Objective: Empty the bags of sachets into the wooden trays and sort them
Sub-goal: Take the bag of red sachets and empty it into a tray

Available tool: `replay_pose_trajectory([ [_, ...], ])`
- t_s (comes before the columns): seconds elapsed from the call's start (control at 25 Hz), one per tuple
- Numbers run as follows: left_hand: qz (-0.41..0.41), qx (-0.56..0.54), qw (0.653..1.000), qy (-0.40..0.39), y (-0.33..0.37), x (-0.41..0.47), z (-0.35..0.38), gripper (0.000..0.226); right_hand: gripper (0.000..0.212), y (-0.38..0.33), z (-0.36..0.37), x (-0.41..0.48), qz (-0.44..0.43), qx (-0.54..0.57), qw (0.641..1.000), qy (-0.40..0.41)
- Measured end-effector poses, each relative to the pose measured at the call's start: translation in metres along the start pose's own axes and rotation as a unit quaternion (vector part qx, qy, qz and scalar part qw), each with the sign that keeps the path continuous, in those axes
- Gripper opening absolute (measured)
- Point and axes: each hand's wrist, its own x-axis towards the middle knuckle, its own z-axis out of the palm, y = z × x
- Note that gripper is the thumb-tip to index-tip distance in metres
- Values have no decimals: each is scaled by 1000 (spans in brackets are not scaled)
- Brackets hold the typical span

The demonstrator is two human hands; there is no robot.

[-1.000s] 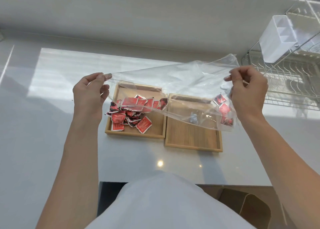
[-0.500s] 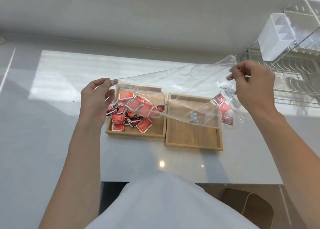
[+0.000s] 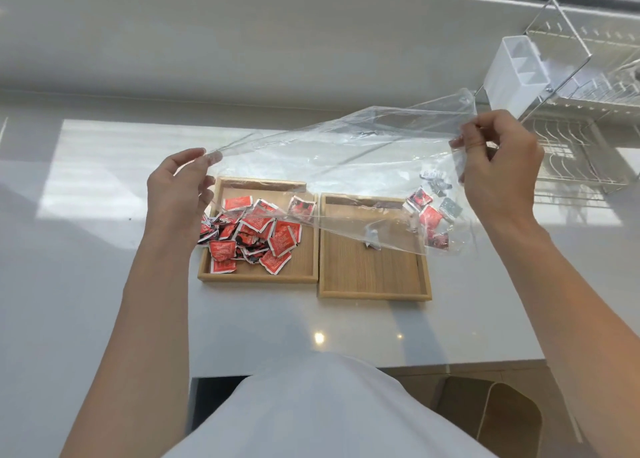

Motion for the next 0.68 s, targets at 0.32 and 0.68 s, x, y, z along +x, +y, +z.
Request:
replay_pose_trajectory([
  [0.32, 17, -3, 997, -81, 5, 2, -2, 28, 20, 15, 5, -8, 213, 272, 937, -45],
  [0.68, 62, 235, 963, -118, 1, 27, 5, 29, 28, 12, -10, -6, 219, 385, 894, -66],
])
